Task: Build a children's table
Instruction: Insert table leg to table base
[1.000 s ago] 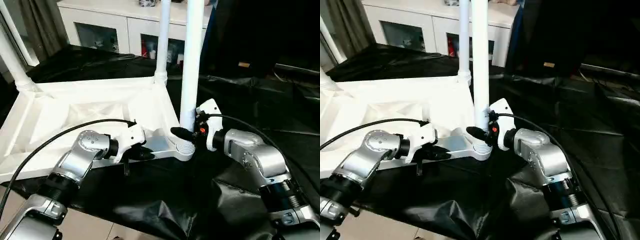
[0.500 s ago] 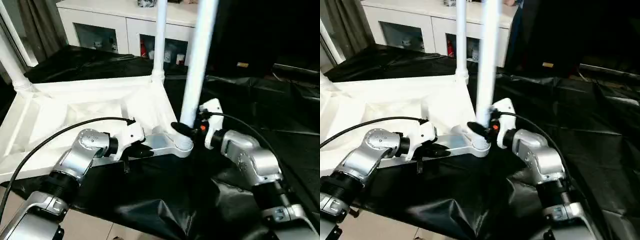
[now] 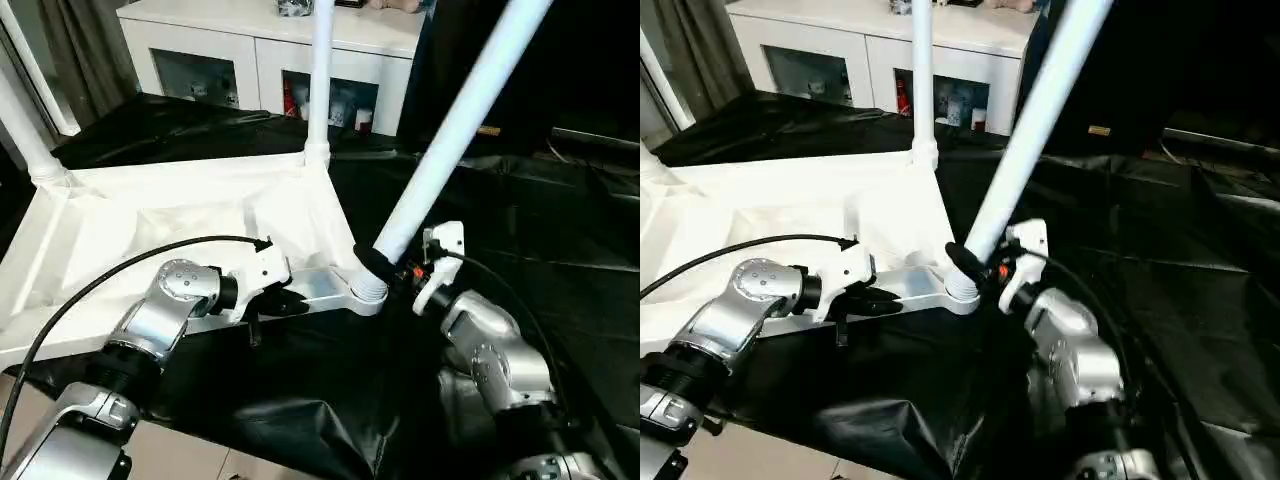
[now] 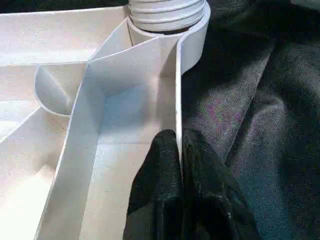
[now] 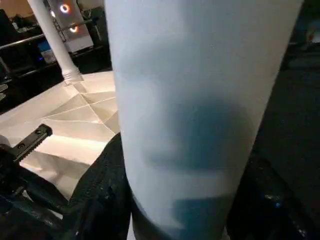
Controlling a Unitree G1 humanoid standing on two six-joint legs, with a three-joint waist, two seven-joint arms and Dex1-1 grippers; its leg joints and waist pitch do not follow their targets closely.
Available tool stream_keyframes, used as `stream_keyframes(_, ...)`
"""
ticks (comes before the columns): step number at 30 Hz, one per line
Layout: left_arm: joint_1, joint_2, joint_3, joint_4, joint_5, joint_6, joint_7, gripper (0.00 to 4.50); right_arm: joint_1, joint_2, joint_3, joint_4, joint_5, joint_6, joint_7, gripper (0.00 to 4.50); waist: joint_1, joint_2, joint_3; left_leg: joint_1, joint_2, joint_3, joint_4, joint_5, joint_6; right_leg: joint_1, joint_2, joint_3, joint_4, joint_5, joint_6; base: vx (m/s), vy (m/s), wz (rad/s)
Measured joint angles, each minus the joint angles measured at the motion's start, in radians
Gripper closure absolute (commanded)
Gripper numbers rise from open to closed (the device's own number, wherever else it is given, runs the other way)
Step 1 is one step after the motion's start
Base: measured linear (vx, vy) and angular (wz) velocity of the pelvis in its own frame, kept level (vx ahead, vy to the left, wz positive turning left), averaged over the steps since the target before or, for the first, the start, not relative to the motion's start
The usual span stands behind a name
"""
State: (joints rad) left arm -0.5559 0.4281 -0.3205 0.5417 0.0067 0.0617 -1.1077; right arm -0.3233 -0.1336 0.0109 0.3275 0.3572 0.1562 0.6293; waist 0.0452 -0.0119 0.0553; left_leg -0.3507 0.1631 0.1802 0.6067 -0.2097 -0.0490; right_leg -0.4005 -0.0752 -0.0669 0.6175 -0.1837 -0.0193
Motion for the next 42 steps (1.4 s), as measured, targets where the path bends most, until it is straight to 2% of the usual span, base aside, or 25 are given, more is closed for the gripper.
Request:
stream_keyframes(6, 0.000, 0.001, 0.000, 0.003, -0.003, -0.002, -0.008, 4.50, 0.014, -0.001, 0.023, -0.023, -0.028, -0.019, 0.001, 2.59, 0.003, 0.002, -0.001, 0.000, 0.000, 0.000, -0.004, 0.000, 0.000, 0.001, 0.000, -0.001, -0.003, 0.000, 0.000, 0.000, 0.000, 0.00)
stream_keyframes(12, 0.000, 0.003, 0.000, 0.004, -0.003, -0.004, -0.010, 4.50, 0.022, -0.020, 0.058, -0.054, -0.077, -0.029, 0.001, 2.59, 0.002, -0.001, -0.002, 0.000, 0.000, 0.000, -0.005, 0.000, 0.000, 0.001, 0.001, -0.001, -0.003, -0.001, 0.002, 0.000, 0.000, 0.00)
stream_keyframes(20, 0.010, 0.009, 0.000, -0.007, 0.000, -0.004, -0.010, 4.50, 0.051, 0.015, 0.035, -0.057, -0.058, -0.037, -0.019, 2.59, 0.001, -0.011, -0.008, 0.000, 0.000, 0.001, -0.007, 0.000, 0.000, 0.001, 0.001, 0.000, -0.004, -0.004, 0.007, 0.000, 0.000, 0.00)
stream_keyframes(26, 0.017, 0.012, 0.000, -0.018, 0.000, -0.002, -0.011, 4.50, 0.074, 0.010, 0.037, -0.074, -0.051, -0.038, -0.015, 2.59, 0.000, -0.009, -0.010, 0.001, 0.000, 0.001, -0.009, 0.000, 0.000, 0.001, 0.001, -0.001, -0.006, -0.004, 0.007, 0.000, 0.000, 0.00)
stream_keyframes(30, 0.018, 0.015, 0.000, -0.018, -0.001, -0.002, -0.014, 4.50, 0.088, -0.019, 0.065, -0.100, -0.081, -0.038, -0.007, 2.59, 0.000, -0.009, -0.011, 0.000, 0.000, 0.001, -0.010, 0.000, 0.000, 0.002, 0.001, -0.001, -0.006, -0.005, 0.006, 0.000, 0.000, 0.00)
stream_keyframes(36, 0.019, 0.018, -0.001, -0.017, 0.000, -0.003, -0.022, 4.50, 0.083, -0.049, 0.105, -0.120, -0.127, -0.032, 0.005, 2.59, -0.001, -0.015, -0.014, 0.001, 0.000, 0.001, -0.010, 0.000, 0.000, 0.002, 0.001, 0.000, -0.007, -0.005, 0.007, 0.000, 0.000, 0.00)
stream_keyframes(42, 0.019, 0.022, 0.001, -0.013, 0.005, -0.003, -0.019, 4.50, 0.012, -0.063, 0.118, -0.060, -0.135, -0.010, 0.045, 2.59, -0.011, -0.024, -0.016, 0.001, 0.000, 0.001, -0.010, 0.000, 0.000, 0.003, 0.001, 0.000, -0.006, -0.005, 0.008, 0.000, 0.000, 0.00)
